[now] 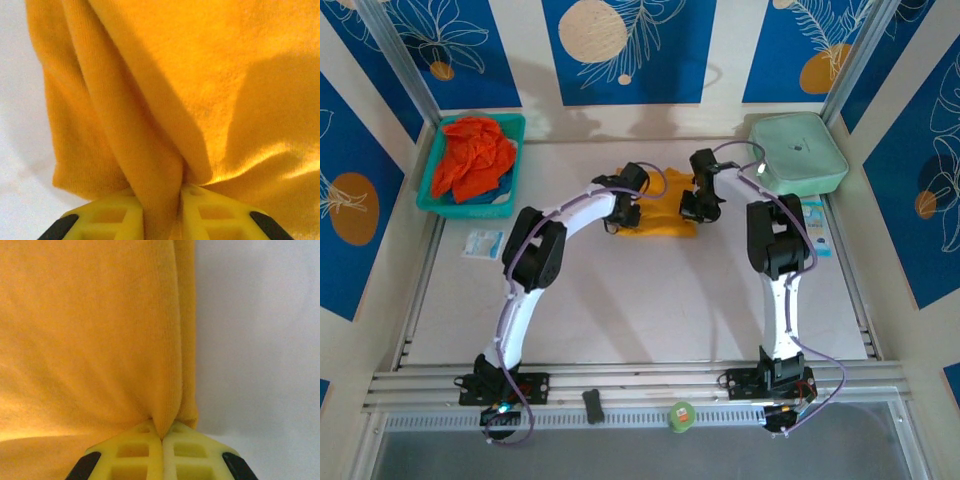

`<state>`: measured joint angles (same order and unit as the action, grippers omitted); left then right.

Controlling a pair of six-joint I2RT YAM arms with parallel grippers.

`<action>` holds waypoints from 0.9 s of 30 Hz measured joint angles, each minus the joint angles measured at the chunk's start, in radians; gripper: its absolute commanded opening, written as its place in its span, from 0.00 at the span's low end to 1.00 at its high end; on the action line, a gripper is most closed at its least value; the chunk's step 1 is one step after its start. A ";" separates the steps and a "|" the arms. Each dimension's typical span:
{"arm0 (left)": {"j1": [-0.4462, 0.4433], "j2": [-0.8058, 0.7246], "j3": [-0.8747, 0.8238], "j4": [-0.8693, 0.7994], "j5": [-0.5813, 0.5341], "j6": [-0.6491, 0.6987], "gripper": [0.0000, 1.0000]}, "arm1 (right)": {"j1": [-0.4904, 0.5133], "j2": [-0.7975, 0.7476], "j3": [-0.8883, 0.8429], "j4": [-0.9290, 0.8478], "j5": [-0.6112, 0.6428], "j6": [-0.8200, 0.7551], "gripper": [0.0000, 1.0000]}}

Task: Fold and stack the t-shirts

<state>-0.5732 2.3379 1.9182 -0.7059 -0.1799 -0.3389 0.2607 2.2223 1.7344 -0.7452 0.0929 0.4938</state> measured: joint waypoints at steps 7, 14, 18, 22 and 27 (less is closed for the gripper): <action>0.090 0.252 0.455 -0.148 0.024 0.087 0.23 | -0.025 0.222 0.367 -0.066 -0.028 -0.007 0.00; 0.179 0.371 0.669 -0.185 0.117 0.113 0.24 | -0.044 0.450 0.758 -0.138 -0.086 -0.006 0.00; 0.225 0.377 0.675 -0.170 0.169 0.113 0.27 | -0.048 0.500 0.844 -0.151 -0.124 0.004 0.00; 0.242 0.381 0.675 -0.156 0.187 0.125 0.47 | -0.050 0.504 0.849 -0.158 -0.136 0.009 0.22; 0.244 0.381 0.675 -0.149 0.188 0.139 0.63 | -0.056 0.502 0.858 -0.167 -0.140 0.006 0.54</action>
<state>-0.3290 2.7186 2.5931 -0.8547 0.0082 -0.1997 0.2050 2.7247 2.5919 -0.9119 -0.0467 0.4995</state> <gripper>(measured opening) 0.590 0.456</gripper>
